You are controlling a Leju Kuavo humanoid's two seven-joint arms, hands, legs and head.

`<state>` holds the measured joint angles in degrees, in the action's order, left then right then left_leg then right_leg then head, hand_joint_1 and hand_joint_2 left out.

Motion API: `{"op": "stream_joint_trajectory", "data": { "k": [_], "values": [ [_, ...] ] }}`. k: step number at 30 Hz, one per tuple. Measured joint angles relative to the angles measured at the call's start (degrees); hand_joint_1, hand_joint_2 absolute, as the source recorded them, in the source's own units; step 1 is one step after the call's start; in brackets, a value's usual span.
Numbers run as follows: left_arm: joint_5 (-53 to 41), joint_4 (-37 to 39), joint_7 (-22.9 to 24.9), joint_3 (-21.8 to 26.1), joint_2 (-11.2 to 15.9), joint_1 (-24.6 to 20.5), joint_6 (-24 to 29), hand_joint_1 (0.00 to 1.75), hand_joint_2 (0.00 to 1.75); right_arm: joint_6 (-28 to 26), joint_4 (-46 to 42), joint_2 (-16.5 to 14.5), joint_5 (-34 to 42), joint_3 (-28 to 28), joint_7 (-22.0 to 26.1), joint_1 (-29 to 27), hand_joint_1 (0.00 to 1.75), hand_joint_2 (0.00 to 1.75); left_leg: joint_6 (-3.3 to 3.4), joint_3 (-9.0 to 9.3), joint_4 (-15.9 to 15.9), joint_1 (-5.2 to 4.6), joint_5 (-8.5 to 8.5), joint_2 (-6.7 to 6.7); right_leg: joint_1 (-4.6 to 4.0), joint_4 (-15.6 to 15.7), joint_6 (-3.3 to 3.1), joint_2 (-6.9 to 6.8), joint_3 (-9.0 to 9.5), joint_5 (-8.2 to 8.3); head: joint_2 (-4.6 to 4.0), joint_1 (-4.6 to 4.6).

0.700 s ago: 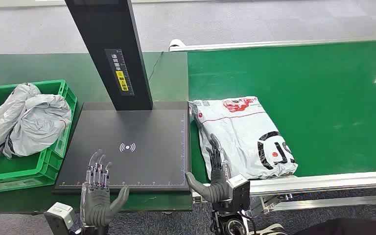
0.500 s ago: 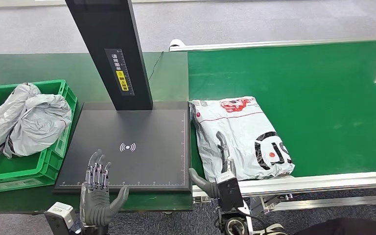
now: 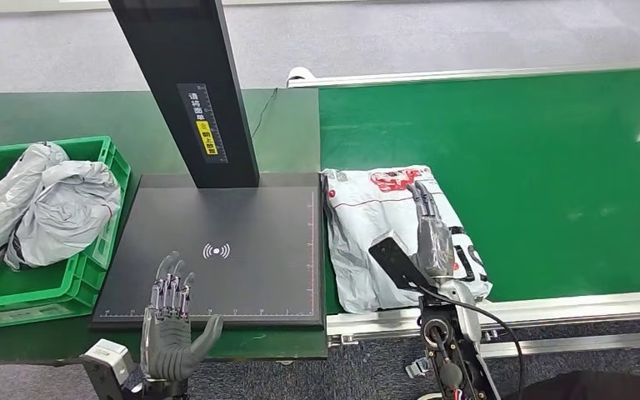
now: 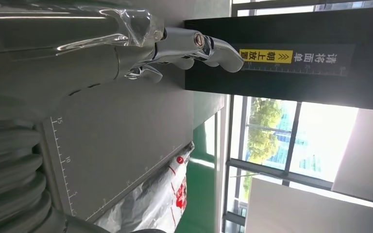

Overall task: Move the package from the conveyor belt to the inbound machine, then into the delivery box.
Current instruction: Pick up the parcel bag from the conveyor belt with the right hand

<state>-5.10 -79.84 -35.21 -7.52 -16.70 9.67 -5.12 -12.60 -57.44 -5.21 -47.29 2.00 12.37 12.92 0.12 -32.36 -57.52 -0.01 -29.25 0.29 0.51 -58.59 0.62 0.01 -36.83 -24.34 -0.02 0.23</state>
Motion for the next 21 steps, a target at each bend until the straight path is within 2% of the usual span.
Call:
{"op": "stream_joint_trajectory", "data": {
  "k": [6,10,15,21],
  "values": [
    [0.97,1.98,0.73,-0.25,0.22,-3.06,-1.18,0.0,1.75,5.11,18.28,6.75,-2.16,-4.33,-8.9,15.37,0.0,1.75,0.19,-0.04,-0.04,-0.13,0.16,-0.03,0.14,0.01,0.13,-0.06,0.02,0.17,0.01,0.0],
    [1.27,3.16,1.62,-0.56,0.32,-5.1,-1.52,0.0,1.75,5.87,27.16,8.98,-4.76,-5.98,-14.62,23.24,0.0,1.75,0.23,-0.03,-0.05,-0.17,0.2,0.0,0.17,0.0,0.15,-0.05,0.0,0.22,0.0,0.01],
    [1.32,4.17,1.83,-0.64,0.36,-6.13,-1.52,0.0,1.75,6.36,32.36,9.45,-5.57,-6.56,-16.17,27.18,0.0,1.75,0.22,-0.07,-0.03,-0.15,0.19,-0.03,0.12,-0.01,0.14,-0.07,-0.05,0.21,0.01,0.0],
    [1.38,4.96,1.84,-0.86,0.42,-6.54,-1.52,0.0,1.75,6.33,34.92,9.57,-5.65,-6.84,-16.26,28.33,0.0,1.75,0.22,-0.1,-0.03,-0.12,0.19,-0.04,0.12,0.0,0.14,-0.07,-0.05,0.2,0.01,0.01]
  ]
}}
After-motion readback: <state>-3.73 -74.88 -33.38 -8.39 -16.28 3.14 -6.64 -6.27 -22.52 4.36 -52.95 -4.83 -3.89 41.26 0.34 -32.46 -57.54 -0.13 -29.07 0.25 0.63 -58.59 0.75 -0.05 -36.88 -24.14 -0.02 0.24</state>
